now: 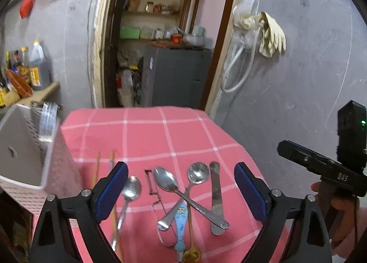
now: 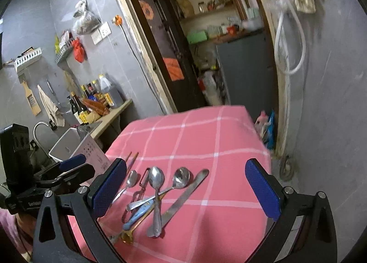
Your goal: Organize utensils
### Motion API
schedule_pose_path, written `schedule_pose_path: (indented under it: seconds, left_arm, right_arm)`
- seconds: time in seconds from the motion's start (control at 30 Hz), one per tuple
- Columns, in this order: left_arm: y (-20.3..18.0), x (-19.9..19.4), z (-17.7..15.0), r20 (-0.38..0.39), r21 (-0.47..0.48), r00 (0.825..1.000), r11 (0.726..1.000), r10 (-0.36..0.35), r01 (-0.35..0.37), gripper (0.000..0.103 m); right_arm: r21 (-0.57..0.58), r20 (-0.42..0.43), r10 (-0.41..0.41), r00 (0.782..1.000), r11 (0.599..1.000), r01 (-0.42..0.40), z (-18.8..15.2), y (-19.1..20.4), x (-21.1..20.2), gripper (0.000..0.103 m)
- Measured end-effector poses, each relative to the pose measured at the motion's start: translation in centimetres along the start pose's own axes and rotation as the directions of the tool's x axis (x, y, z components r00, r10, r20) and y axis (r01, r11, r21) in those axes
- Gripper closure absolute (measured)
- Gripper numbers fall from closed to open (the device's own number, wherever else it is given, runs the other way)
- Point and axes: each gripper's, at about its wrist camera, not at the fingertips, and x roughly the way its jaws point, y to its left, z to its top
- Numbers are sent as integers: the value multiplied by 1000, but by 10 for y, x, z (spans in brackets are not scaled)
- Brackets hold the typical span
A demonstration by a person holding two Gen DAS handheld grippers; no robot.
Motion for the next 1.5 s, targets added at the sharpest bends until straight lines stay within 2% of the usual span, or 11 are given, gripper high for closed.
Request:
schedule_pose_path:
  seconds: [0.2,0.4,0.5,0.67,0.8,0.9,1.0,1.07,1.17,1.37,1.5]
  left_arm:
    - [7,46,-8,-122,-71,991,997,-51,43,33]
    - [21,87,-13,-220,-157,972,986,-85,51,50]
    - [27,106,-14,-271,-180,959,983,-83,34,55]
    - [42,133,-17,-340,-246,935,969,-100,14,59]
    - [47,141,-16,-348,-258,933,966,-91,-2,60]
    - [54,153,-18,-396,-298,911,954,-112,-13,62]
    - [56,155,-17,-385,-307,916,952,-116,-8,63]
    - [56,156,-18,-388,-309,914,951,-120,-7,71]
    - [54,159,-20,-401,-316,905,949,-143,9,85]
    - [52,163,-21,-406,-343,897,939,-177,31,92]
    - [51,164,-20,-422,-322,894,947,-153,10,94]
  right_arm:
    - [11,-112,44,993,999,-43,-11,-16,46,30]
    - [33,-245,94,965,996,-89,-25,-21,94,62]
    - [44,-303,97,948,995,-88,-32,-21,112,70]
    - [52,-389,82,918,996,-68,-42,-21,132,75]
    - [90,-421,96,902,994,-64,-45,-25,142,79]
    - [126,-440,109,891,990,-59,-48,-27,152,82]
    - [153,-458,116,881,987,-50,-49,-27,159,84]
    - [177,-472,126,872,983,-46,-50,-28,164,84]
    - [182,-487,122,865,983,-37,-51,-29,168,87]
    - [213,-485,142,863,976,-41,-52,-29,172,87]
    - [207,-487,138,862,978,-39,-52,-32,170,87]
